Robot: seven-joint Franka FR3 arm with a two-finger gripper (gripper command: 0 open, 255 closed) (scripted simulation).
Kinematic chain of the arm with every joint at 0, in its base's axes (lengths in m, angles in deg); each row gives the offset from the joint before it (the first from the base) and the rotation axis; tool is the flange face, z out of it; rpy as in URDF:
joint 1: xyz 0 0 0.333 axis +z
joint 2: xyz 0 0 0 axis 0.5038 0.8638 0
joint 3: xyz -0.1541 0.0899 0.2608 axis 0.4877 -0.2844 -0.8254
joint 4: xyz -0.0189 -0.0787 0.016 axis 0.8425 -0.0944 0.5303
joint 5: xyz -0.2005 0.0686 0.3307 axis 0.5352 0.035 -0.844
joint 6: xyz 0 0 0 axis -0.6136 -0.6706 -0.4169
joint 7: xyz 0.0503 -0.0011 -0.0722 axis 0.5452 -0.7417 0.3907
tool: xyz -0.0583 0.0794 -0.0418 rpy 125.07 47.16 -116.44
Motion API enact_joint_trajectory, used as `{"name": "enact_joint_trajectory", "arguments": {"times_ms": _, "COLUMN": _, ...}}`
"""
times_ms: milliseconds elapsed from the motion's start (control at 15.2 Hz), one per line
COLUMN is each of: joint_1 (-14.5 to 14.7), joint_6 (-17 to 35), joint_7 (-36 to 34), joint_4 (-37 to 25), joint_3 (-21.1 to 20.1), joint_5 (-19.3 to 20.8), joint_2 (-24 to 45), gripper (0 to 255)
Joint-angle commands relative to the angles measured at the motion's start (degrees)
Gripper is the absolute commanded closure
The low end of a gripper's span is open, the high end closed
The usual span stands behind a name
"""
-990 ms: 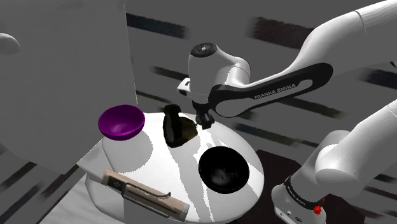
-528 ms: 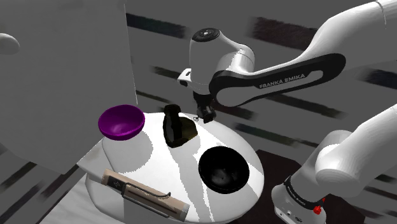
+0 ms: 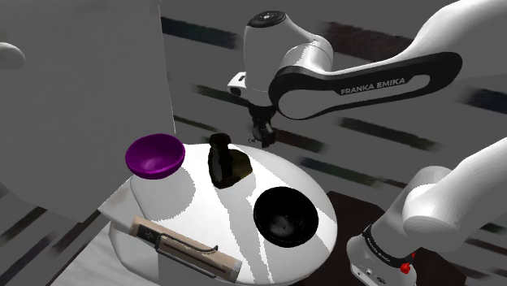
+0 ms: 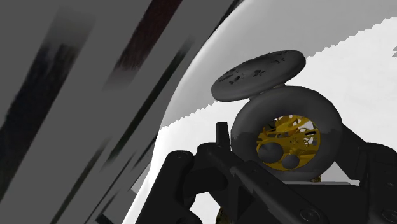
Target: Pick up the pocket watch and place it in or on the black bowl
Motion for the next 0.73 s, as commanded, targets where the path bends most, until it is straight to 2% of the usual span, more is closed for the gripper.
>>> {"name": "enact_joint_trajectory", "arguments": {"times_ms": 0, "joint_1": -0.02, "joint_6": -1.46, "joint_7": 0.59, "joint_4": -1.10, "joint_3": 0.16, "joint_5": -0.23, "joint_2": -0.45, "gripper": 255}}
{"name": "enact_joint_trajectory", "arguments": {"times_ms": 330, "joint_1": 0.00, "joint_6": -4.82, "joint_7": 1.59, "joint_4": -3.93, "joint_3": 0.34, "joint_5": -0.65, "joint_2": -1.14, "gripper": 255}}
{"name": "enact_joint_trajectory", "arguments": {"times_ms": 660, "joint_1": 3.19, "joint_6": -7.19, "joint_7": -1.66, "joint_4": 1.36, "joint_3": -2.10, "joint_5": -4.34, "joint_2": -8.39, "gripper": 255}}
